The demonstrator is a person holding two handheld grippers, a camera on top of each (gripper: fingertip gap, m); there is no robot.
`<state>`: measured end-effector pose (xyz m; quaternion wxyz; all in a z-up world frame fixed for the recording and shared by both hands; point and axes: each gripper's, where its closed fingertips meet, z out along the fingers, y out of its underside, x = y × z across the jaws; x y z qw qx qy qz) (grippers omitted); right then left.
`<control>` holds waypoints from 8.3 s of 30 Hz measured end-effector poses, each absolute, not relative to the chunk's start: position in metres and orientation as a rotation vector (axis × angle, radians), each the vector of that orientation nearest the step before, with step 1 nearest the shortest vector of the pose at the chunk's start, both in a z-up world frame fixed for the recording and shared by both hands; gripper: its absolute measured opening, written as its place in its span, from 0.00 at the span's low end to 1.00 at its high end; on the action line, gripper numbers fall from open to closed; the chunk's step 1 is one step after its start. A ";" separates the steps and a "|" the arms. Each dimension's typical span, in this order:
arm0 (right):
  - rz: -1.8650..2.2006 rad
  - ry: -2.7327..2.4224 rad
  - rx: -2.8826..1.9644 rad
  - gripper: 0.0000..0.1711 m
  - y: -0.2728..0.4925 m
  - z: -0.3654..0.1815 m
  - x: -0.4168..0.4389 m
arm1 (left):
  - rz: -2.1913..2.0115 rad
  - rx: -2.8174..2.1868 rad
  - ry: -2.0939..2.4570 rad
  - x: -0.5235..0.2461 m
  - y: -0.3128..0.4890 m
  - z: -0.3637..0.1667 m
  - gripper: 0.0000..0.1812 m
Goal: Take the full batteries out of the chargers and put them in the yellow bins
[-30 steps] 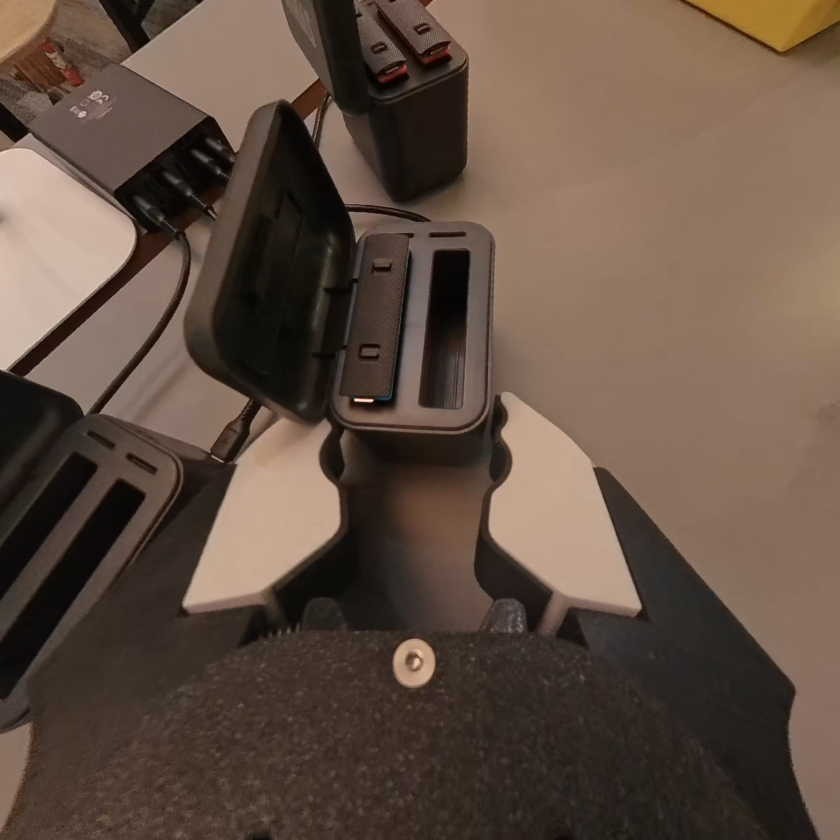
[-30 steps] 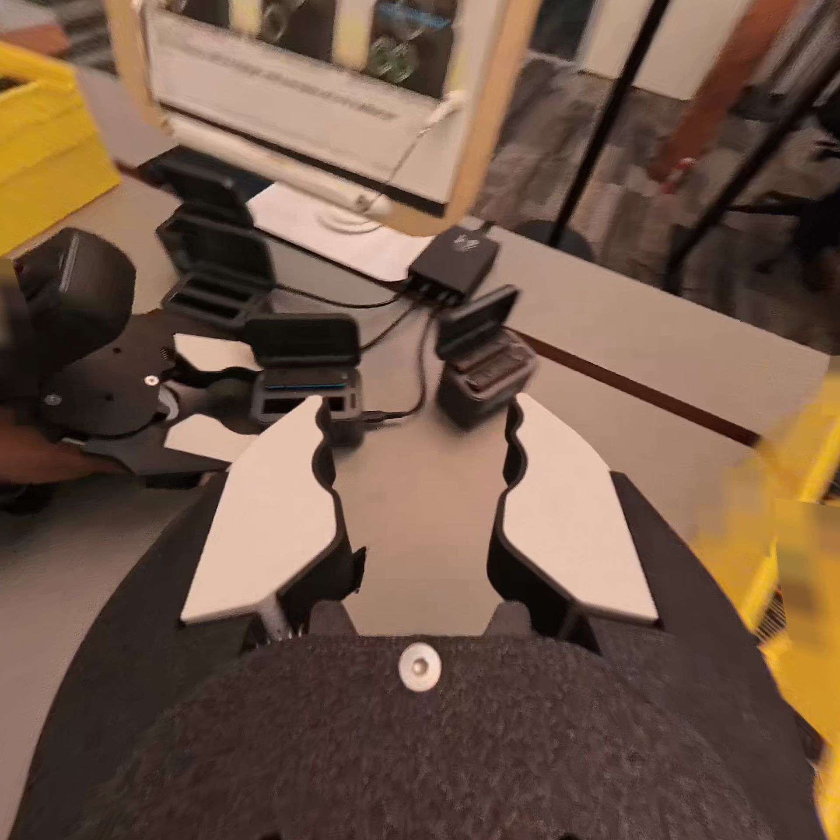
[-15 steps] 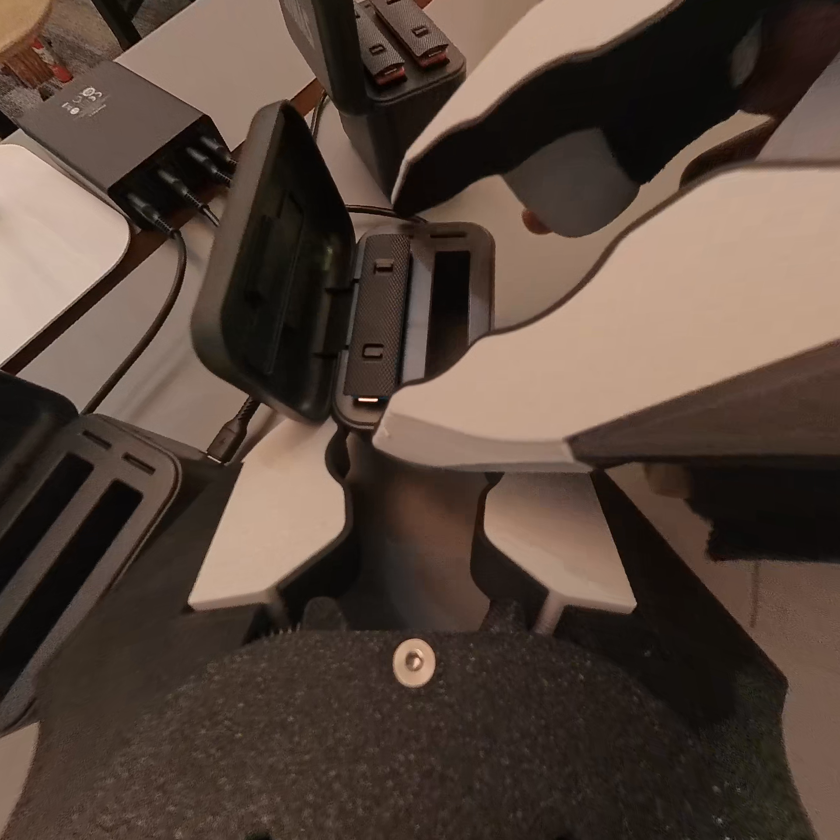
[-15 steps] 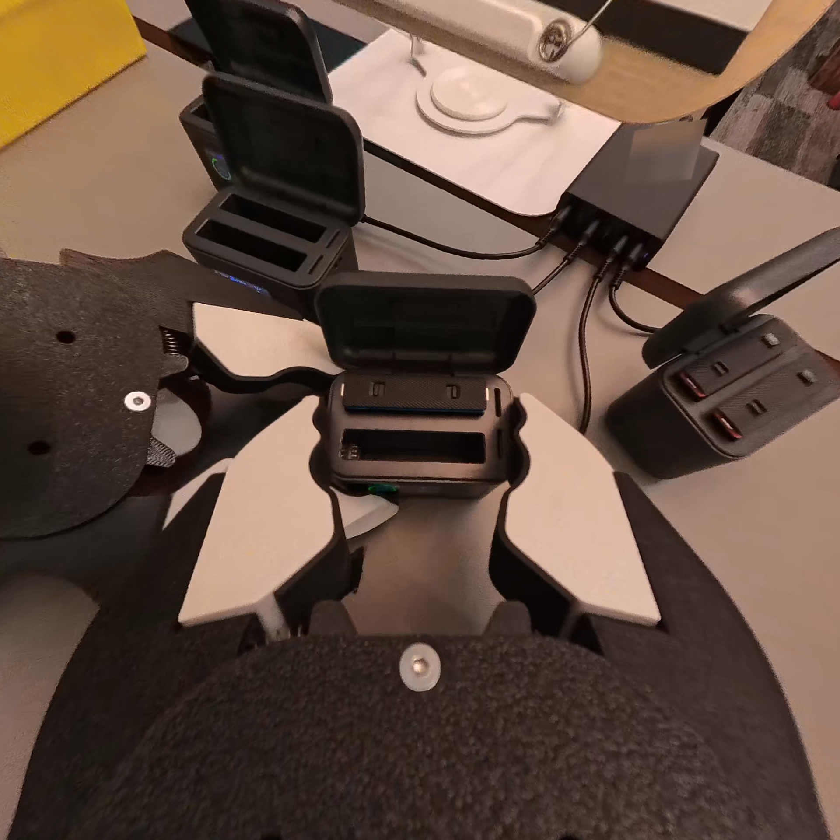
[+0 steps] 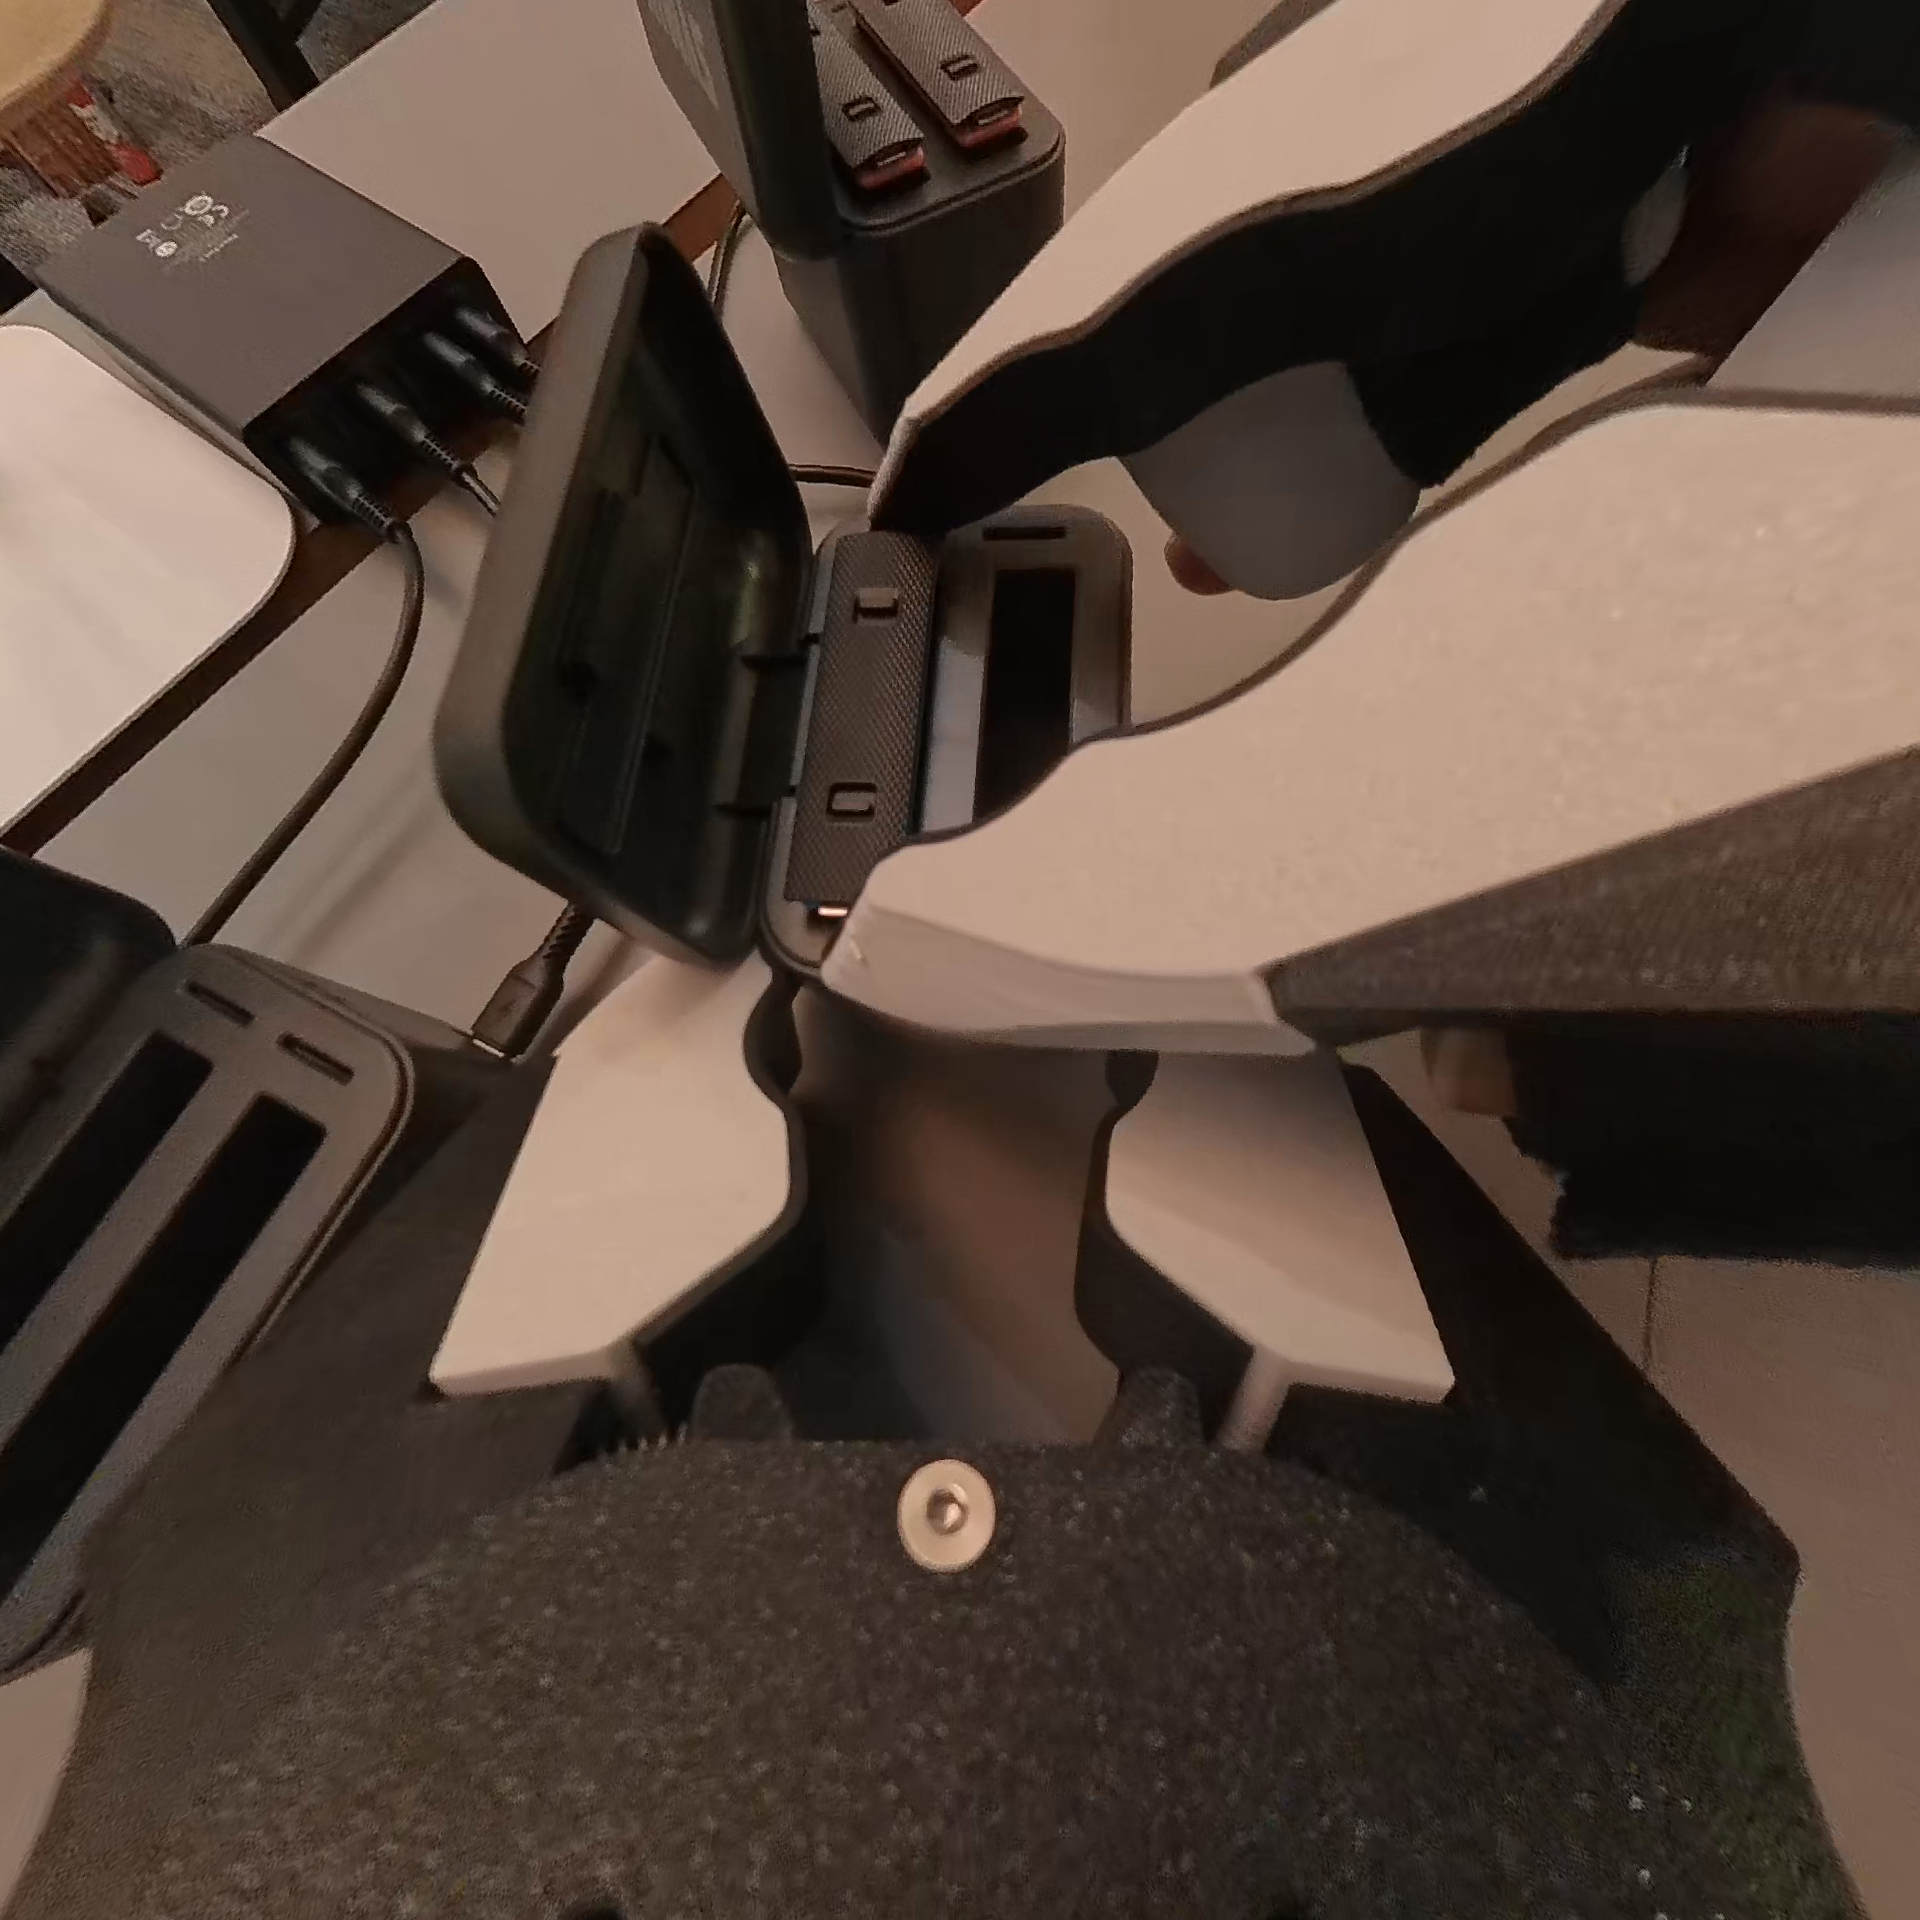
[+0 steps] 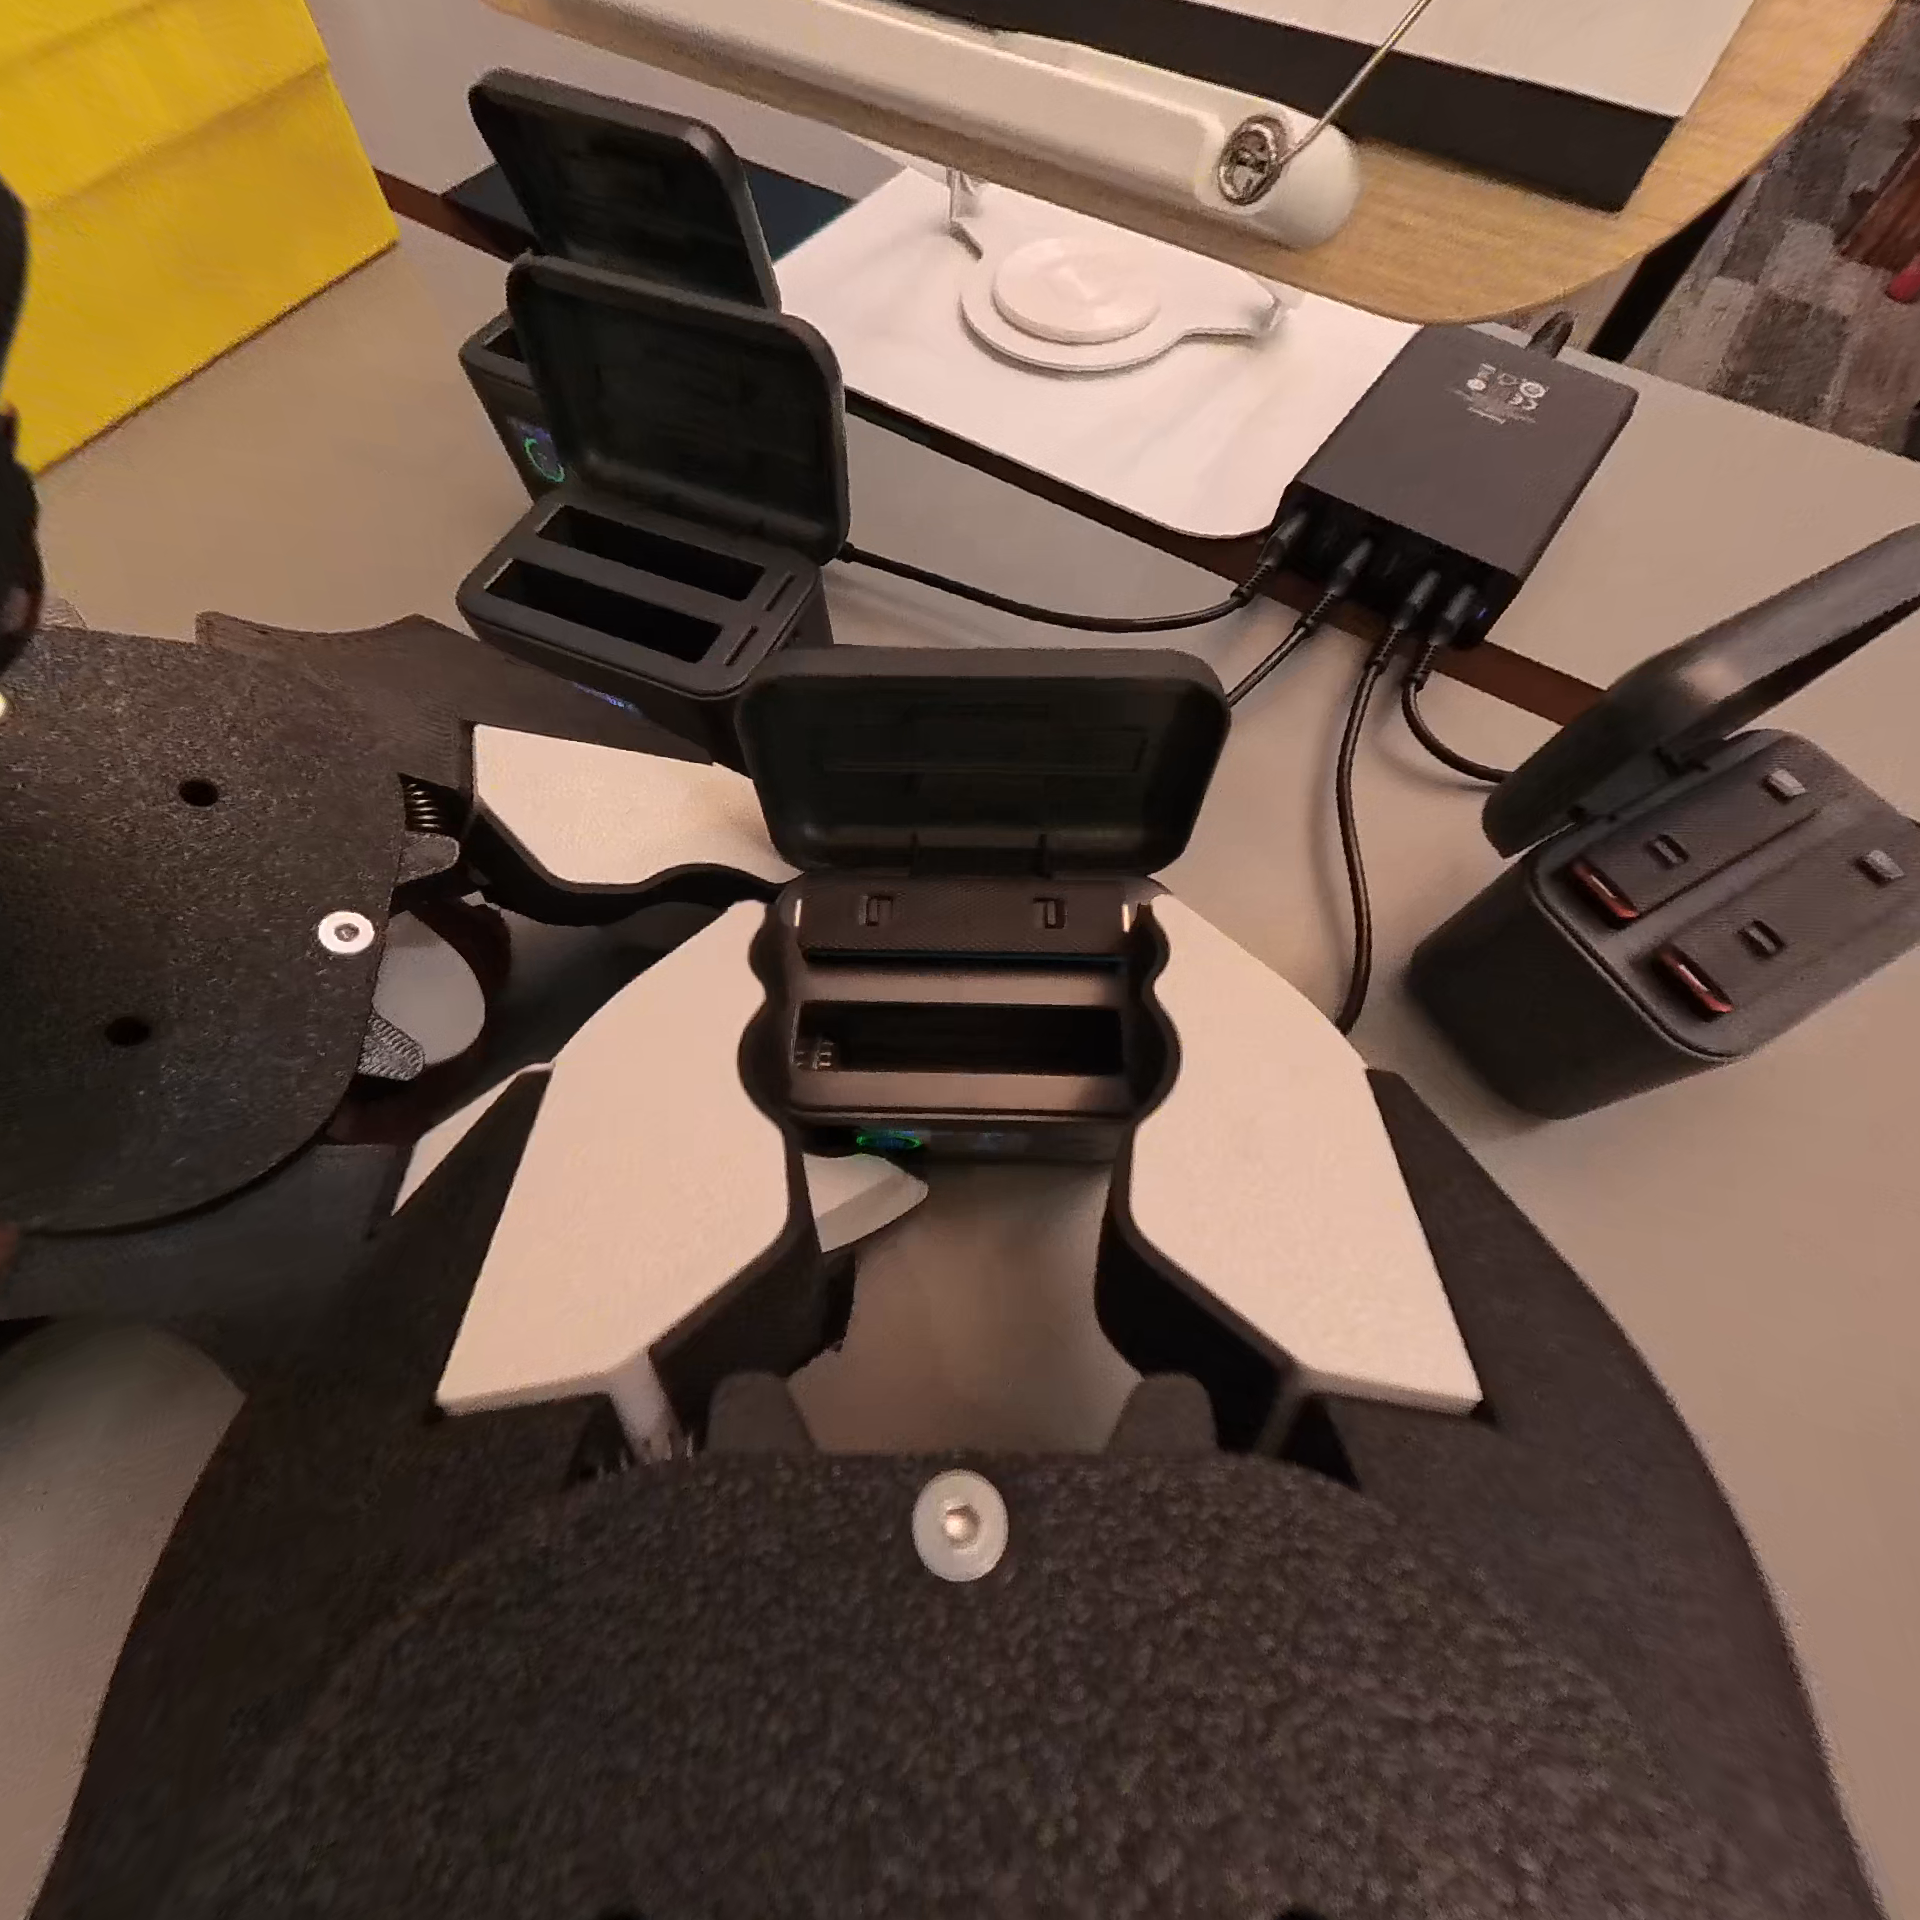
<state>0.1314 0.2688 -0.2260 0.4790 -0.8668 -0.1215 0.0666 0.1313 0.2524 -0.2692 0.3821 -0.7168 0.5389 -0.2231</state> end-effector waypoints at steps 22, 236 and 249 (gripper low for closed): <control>0.198 -0.239 -1.911 0.33 0.270 -0.186 0.135 | -0.579 -1.837 1.383 0.130 0.252 -0.270 0.32; 0.154 -0.432 -1.646 0.00 0.160 -0.129 0.065 | -0.207 -1.742 0.482 -0.273 0.317 -0.121 0.00; 0.308 -0.495 -1.694 0.35 0.160 -0.176 0.020 | 0.166 -1.853 1.187 -0.278 0.378 -0.131 0.00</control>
